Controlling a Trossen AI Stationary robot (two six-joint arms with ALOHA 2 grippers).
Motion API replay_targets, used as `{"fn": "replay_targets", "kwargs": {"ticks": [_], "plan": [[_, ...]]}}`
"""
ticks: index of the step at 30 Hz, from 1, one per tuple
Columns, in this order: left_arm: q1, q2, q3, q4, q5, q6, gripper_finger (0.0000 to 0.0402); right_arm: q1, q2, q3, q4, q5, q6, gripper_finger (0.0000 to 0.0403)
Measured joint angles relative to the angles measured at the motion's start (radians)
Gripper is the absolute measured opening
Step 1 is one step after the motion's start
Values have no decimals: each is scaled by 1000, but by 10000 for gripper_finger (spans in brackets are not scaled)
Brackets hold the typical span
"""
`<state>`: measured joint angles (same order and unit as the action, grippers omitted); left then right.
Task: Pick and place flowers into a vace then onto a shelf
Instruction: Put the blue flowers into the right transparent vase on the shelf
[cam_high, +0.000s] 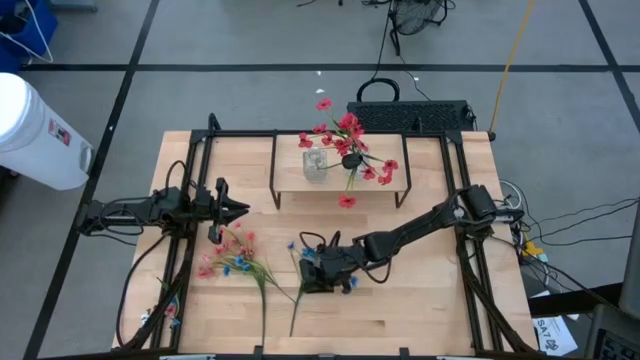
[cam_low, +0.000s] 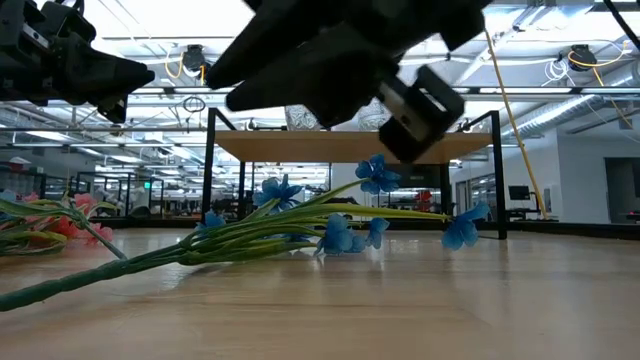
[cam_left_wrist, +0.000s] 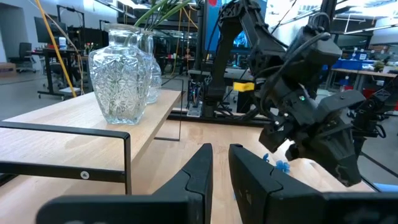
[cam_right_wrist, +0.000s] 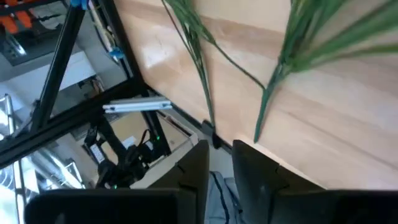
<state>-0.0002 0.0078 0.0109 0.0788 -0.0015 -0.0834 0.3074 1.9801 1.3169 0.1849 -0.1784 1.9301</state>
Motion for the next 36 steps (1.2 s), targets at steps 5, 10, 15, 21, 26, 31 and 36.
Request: {"fn": "replay_targets", "kwargs": {"ticks": [5,10,15,21,26,31,36], "plan": [[0,0,0,0,0,0,58,-29,3,88,-207,-84,40,101],[0,0,0,0,0,0,58,-32,3,127,-306,-99,18,145],[0,0,0,0,0,0,58,-33,18,128,-302,-141,-2,197],[0,0,0,0,0,0,58,-30,86,129,-176,-141,19,269],[0,0,0,0,0,0,58,-49,141,128,-75,-213,85,313],[0,0,0,0,0,0,58,-54,147,128,-59,-235,105,321],[0,0,0,0,0,0,58,-52,147,128,-50,-193,132,309]]}}
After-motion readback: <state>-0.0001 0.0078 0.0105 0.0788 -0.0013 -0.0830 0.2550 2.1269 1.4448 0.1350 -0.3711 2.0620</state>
